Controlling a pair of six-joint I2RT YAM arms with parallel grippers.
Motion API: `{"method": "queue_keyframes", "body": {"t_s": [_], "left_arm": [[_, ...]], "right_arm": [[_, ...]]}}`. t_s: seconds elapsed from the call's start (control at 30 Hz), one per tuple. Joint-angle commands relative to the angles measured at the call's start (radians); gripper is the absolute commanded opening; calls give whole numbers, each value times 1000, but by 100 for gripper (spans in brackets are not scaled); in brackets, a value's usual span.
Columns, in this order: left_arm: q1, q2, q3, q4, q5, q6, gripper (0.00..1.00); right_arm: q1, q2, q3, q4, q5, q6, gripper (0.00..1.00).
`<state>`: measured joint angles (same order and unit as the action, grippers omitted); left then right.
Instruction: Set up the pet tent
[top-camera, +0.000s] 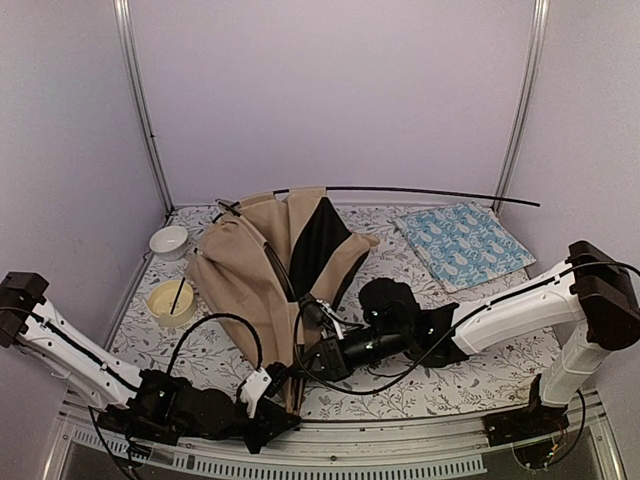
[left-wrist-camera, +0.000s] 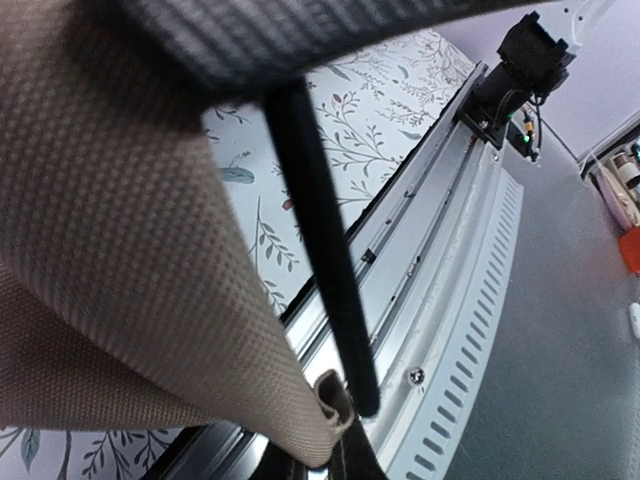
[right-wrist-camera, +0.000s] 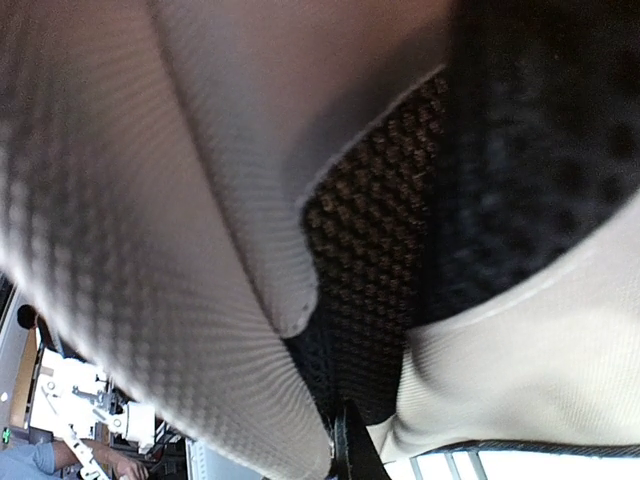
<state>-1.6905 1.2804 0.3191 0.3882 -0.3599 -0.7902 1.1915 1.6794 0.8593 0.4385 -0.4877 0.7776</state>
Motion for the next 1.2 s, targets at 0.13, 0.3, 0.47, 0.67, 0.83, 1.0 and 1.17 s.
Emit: {"method": "queue_keyframes", "body": {"t_s": [0.13,0.3,0.47,0.67,0.83,1.0,1.17], "left_arm": [[-37,-1,-17,-28,249,-3,0],[-36,-15,-22,8,270,19,0],[-38,12,-17,0,300,23,0],[-50,70,-11,12,335,11,0],[-54,111,12,16,356,23,0],[-55,106,12,25,358,27,0],[-58,103,9,22,370,26,0]], "right_arm": [[-22,-12,38,152,162,41,0],[-15,-18,24,140,248,38,0],[-28,-40,34,142,288,46,0],[-62,-79,39,142,287,52,0],[-76,-77,45,141,276,51,0],[-76,-66,38,141,284,50,0],[-87,-64,24,155,307,53,0]]}}
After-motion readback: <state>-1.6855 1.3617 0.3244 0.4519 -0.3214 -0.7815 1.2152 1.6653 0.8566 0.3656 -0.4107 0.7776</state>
